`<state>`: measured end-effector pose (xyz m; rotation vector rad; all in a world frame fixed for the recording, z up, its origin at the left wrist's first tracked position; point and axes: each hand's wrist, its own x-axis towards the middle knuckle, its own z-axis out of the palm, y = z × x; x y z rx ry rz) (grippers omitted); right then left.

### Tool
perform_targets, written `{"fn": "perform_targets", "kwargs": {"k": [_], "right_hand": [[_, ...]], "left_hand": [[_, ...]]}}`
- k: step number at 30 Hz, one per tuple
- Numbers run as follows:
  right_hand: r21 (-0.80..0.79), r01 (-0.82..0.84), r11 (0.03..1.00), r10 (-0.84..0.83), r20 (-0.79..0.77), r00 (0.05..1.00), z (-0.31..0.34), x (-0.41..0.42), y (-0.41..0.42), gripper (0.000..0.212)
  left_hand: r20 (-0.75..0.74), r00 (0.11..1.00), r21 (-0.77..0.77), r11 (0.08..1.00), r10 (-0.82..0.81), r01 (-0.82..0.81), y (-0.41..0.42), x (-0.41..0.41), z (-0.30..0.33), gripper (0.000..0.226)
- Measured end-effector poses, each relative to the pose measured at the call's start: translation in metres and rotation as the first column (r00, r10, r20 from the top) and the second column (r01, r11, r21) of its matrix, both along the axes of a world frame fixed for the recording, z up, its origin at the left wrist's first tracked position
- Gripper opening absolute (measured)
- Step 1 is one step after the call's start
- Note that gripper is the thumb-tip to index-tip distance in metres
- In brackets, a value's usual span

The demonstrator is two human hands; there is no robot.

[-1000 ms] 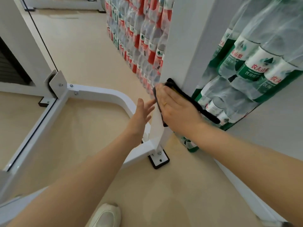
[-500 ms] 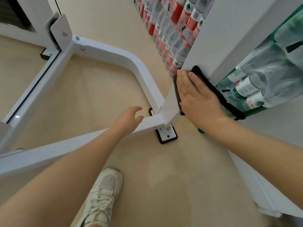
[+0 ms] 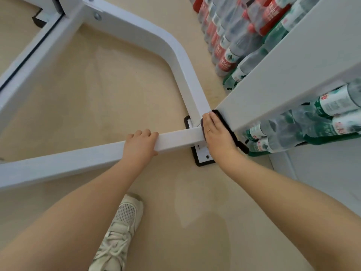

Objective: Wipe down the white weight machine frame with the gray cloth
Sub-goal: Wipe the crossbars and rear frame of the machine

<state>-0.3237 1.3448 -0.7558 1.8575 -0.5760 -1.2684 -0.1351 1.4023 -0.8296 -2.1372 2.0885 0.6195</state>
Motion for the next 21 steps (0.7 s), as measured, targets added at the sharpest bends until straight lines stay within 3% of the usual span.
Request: {"fn": "perform_targets", "kwargs": {"k": [5,8,16,21], "right_hand": [[-0.162,-0.057,0.985,0.076,0.117,0.990,0.059,-0.015,0.005,0.068],[-0.204,-0.088,0.975,0.107,0.084,0.991,0.061,-0.020,0.009,0.067],[0.019,-0.089,0.996,0.091,-0.098,0.991,-0.036,-0.007,-0.001,0.069],[0.079,-0.178,0.981,0.188,-0.146,0.971,-0.035,-0.012,-0.007,0.072]], "left_hand": [[-0.021,0.999,0.066,0.998,0.025,-0.024,-0.006,-0.001,0.012,0.051],[-0.048,0.999,0.093,0.995,0.026,-0.021,-0.010,0.001,0.013,0.052],[-0.086,0.996,0.039,0.999,0.010,-0.007,-0.008,0.008,-0.003,0.052],[-0.053,0.998,0.042,0.999,0.025,-0.023,-0.008,0.005,-0.003,0.050]]}}
